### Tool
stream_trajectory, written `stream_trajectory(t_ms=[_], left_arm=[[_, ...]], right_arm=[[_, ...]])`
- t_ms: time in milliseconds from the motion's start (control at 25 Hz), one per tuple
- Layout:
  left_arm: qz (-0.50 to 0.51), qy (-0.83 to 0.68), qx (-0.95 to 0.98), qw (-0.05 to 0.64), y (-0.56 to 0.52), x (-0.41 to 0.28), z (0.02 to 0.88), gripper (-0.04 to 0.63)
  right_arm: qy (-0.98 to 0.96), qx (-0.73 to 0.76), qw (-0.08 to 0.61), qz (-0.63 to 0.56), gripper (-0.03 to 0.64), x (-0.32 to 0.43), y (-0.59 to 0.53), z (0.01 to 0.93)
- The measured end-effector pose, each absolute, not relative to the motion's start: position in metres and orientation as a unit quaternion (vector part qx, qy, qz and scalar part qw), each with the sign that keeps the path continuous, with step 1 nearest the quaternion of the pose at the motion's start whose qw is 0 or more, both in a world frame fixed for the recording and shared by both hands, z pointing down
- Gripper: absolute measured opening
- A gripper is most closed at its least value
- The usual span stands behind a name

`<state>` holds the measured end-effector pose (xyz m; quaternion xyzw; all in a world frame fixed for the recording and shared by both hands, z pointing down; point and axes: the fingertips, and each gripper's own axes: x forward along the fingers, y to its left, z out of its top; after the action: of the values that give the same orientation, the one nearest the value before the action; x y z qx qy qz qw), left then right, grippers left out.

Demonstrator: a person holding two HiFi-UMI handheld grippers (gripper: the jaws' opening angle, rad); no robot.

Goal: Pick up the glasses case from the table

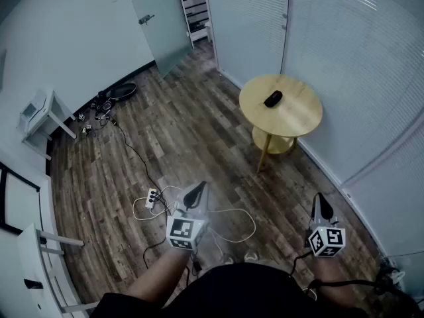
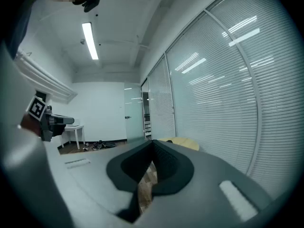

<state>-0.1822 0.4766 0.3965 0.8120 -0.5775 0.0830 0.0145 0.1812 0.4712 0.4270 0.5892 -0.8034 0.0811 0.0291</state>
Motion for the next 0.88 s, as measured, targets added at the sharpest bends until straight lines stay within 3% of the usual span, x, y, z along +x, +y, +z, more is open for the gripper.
stream_trajectory(t_ms=[880], left_arm=[[0.084, -0.603, 0.793, 0.012, 0.442, -0.155, 0.396, 0.003]], right_arm=[[-0.815, 0.573, 0.010, 0.083, 0.008, 0.205, 0.428, 0.438]])
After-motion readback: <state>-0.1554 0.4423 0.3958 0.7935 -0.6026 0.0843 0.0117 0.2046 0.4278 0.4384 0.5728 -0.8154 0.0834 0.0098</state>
